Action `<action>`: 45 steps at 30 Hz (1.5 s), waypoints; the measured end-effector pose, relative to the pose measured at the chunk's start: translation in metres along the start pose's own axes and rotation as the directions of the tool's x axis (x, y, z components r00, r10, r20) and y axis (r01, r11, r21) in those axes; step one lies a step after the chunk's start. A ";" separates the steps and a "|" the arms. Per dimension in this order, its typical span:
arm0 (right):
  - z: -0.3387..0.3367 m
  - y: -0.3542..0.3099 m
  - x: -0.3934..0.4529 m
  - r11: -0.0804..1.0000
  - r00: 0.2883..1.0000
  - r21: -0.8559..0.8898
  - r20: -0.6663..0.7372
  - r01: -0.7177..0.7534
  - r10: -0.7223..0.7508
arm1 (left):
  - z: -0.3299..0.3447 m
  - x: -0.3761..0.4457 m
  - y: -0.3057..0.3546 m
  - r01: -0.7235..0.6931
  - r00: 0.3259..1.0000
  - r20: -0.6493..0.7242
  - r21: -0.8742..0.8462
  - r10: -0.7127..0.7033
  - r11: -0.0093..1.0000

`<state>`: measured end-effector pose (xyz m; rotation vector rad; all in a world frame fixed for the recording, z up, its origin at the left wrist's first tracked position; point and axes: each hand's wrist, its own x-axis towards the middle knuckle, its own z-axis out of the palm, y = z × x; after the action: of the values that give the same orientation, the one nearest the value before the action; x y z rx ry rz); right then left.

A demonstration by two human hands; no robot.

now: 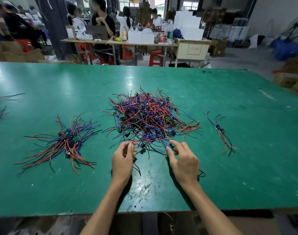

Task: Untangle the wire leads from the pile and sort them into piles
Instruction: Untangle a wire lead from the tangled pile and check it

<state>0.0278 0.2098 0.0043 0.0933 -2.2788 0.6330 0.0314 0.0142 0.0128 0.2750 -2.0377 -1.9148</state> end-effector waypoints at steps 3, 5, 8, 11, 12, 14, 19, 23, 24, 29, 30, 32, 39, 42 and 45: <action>-0.003 -0.001 0.001 0.999 0.998 0.011 -0.055 0.041 -0.041 | -0.002 -0.001 0.000 -0.110 0.973 -0.160 0.308 0.166 0.945; -0.004 -0.003 -0.001 0.993 0.991 0.032 -0.081 0.113 -0.110 | -0.001 -0.005 0.004 -0.125 0.926 -0.268 0.447 0.266 0.885; -0.003 -0.003 -0.002 0.973 0.970 0.072 -0.120 0.220 -0.210 | 0.000 -0.013 0.008 -0.382 0.829 -0.174 0.518 0.531 0.766; -0.003 -0.002 -0.003 0.954 0.949 0.101 -0.177 0.282 -0.261 | 0.005 -0.024 0.005 -0.738 0.656 0.294 0.441 0.695 0.510; -0.003 -0.002 -0.004 0.950 0.944 0.108 -0.190 0.293 -0.269 | 0.007 -0.026 0.005 -0.803 0.589 0.424 0.402 0.688 0.439; -0.003 -0.003 -0.005 0.943 0.940 0.123 -0.190 0.310 -0.284 | 0.011 -0.027 0.005 -0.844 0.536 0.548 0.365 0.642 0.393; -0.003 -0.006 -0.005 0.902 0.925 0.214 -0.144 0.375 -0.351 | 0.022 -0.028 0.016 -0.397 0.887 0.319 0.161 0.333 0.904; -0.004 -0.005 -0.006 0.867 0.891 0.210 -0.135 0.453 -0.433 | 0.032 -0.025 0.021 -0.006 0.987 0.157 -0.200 0.038 0.980; -0.004 -0.004 -0.006 0.862 0.884 0.195 -0.133 0.468 -0.449 | 0.032 -0.024 0.020 0.029 0.987 0.160 -0.241 0.010 0.970; 0.000 0.002 -0.007 0.853 0.844 0.014 -0.153 0.522 -0.514 | 0.027 -0.019 0.020 0.112 0.979 0.196 -0.331 -0.047 0.937; 0.001 0.003 -0.007 0.853 0.842 -0.003 -0.158 0.523 -0.516 | 0.026 -0.018 0.020 0.113 0.981 0.188 -0.344 -0.050 0.932; 0.001 0.003 -0.008 0.856 0.844 -0.017 -0.160 0.517 -0.512 | 0.025 -0.017 0.018 0.113 0.983 0.179 -0.361 -0.050 0.926; -0.008 -0.013 -0.008 0.891 0.897 0.121 -0.132 0.438 -0.423 | 0.024 -0.020 0.013 0.205 0.979 0.115 -0.490 -0.171 0.847; -0.014 -0.025 -0.018 0.922 0.959 0.280 0.015 0.269 -0.284 | 0.023 -0.019 0.012 0.211 0.977 0.090 -0.528 -0.193 0.823; -0.013 -0.035 -0.023 0.979 0.979 0.170 0.152 0.110 -0.136 | 0.022 -0.017 0.012 0.229 0.969 0.057 -0.568 -0.239 0.791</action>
<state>0.0616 0.1823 0.0111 0.3750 -2.3523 0.7673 0.0405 0.0416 0.0214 0.4016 -1.3602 -2.5571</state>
